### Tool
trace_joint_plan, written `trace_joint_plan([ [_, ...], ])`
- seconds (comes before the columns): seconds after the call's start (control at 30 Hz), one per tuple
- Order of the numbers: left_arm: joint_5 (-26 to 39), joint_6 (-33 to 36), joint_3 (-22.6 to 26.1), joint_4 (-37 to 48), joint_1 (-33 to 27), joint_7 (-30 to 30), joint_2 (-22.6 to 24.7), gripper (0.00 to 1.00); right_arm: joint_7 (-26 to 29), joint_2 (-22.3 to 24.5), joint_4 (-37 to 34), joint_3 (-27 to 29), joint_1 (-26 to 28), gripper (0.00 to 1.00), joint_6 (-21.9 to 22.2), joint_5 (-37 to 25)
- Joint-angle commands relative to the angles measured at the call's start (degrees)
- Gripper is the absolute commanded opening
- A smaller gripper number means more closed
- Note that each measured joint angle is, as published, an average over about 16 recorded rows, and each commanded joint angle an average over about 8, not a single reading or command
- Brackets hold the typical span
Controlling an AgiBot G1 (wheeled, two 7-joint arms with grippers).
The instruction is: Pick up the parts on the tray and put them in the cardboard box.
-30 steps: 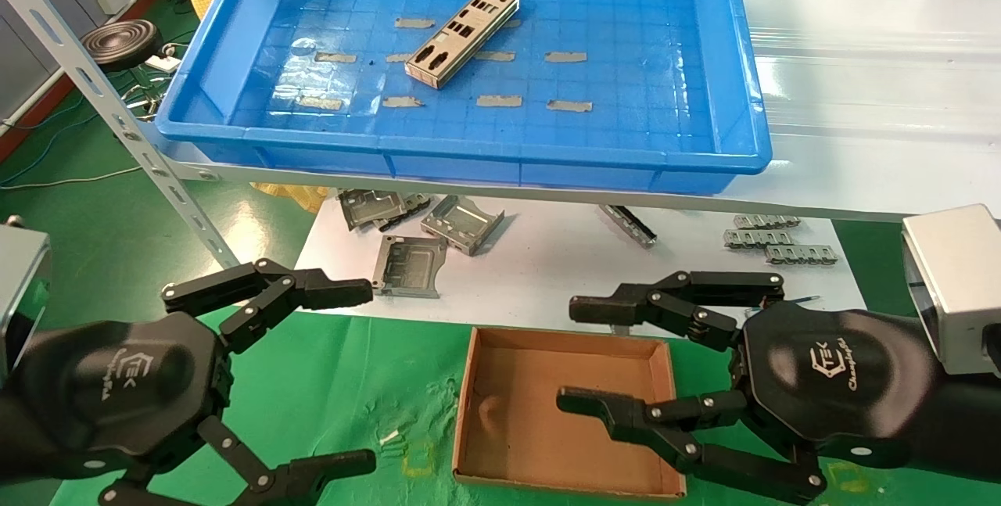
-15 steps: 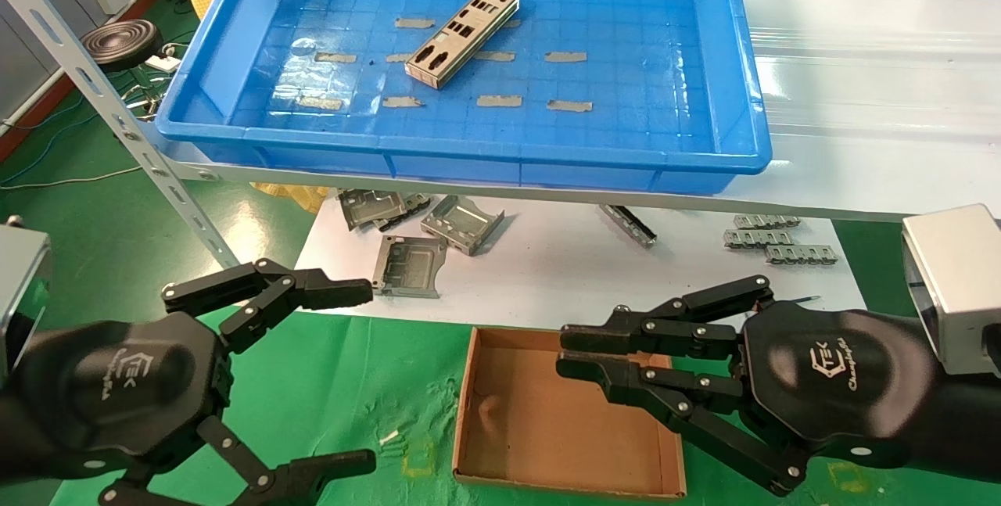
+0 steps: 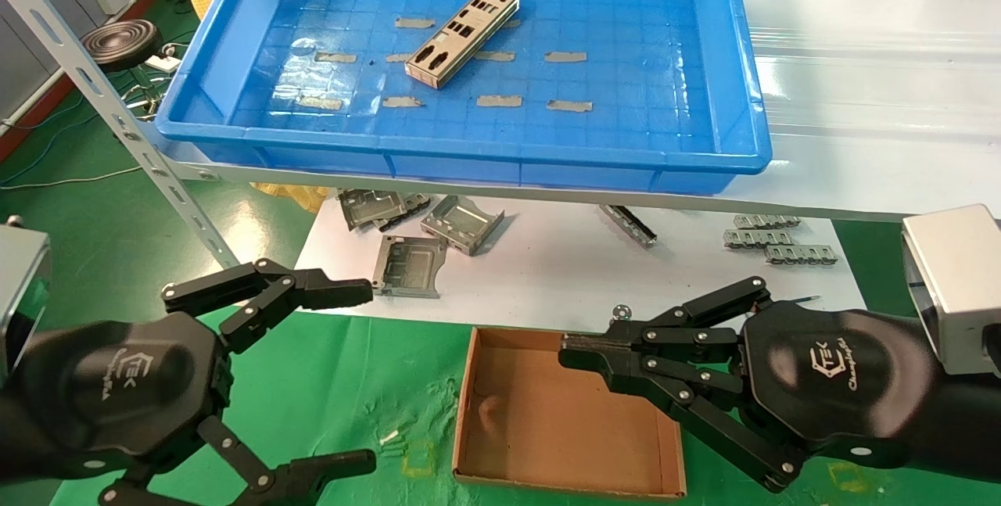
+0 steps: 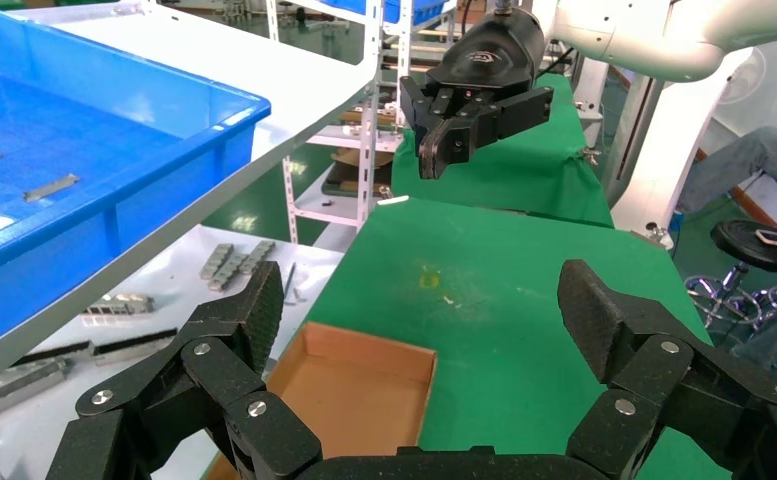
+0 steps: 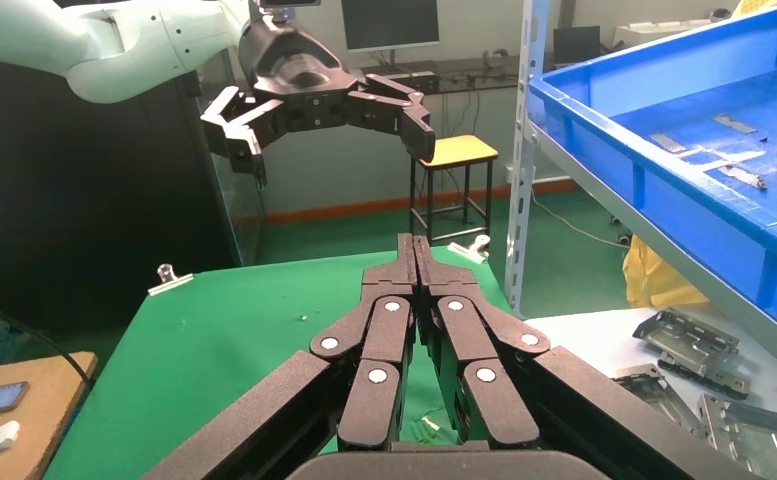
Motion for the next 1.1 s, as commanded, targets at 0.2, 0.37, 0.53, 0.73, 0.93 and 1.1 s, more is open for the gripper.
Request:
trace_joint_plan([
  [0.2, 0.0, 0.0, 0.0, 0.0, 0.0, 0.0, 0.0, 1.0, 0.0, 0.0, 0.0, 0.0, 0.0, 0.0, 0.0, 0.0],
  [0.37, 0.0, 0.0, 0.0, 0.0, 0.0, 0.0, 0.0, 1.0, 0.0, 0.0, 0.0, 0.0, 0.0, 0.38, 0.0, 0.0],
  [0.53, 0.0, 0.0, -0.01, -0.02, 0.01, -0.01, -0.01, 1.0, 0.0, 0.0, 0.0, 0.0, 0.0, 0.99, 0.0, 0.0],
  [0.73, 0.92, -0.38, 0.22, -0.2, -0.99, 0.15, 0.38, 1.0, 0.0, 0.0, 0.0, 0.0, 0.0, 1.0, 0.0, 0.0],
  [0.93, 6.8, -1.47, 3.05, 2.69, -9.75, -0.26, 5.32, 1.0, 0.0, 0.0, -0.01, 0.0, 0.0, 1.0, 0.0, 0.0],
  [1.1, 13.48, -1.05, 6.69, 11.76, -21.28, 0.4, 12.2, 1.0, 0.0, 0.0, -0.01, 0.0, 0.0, 1.0, 0.0, 0.0],
])
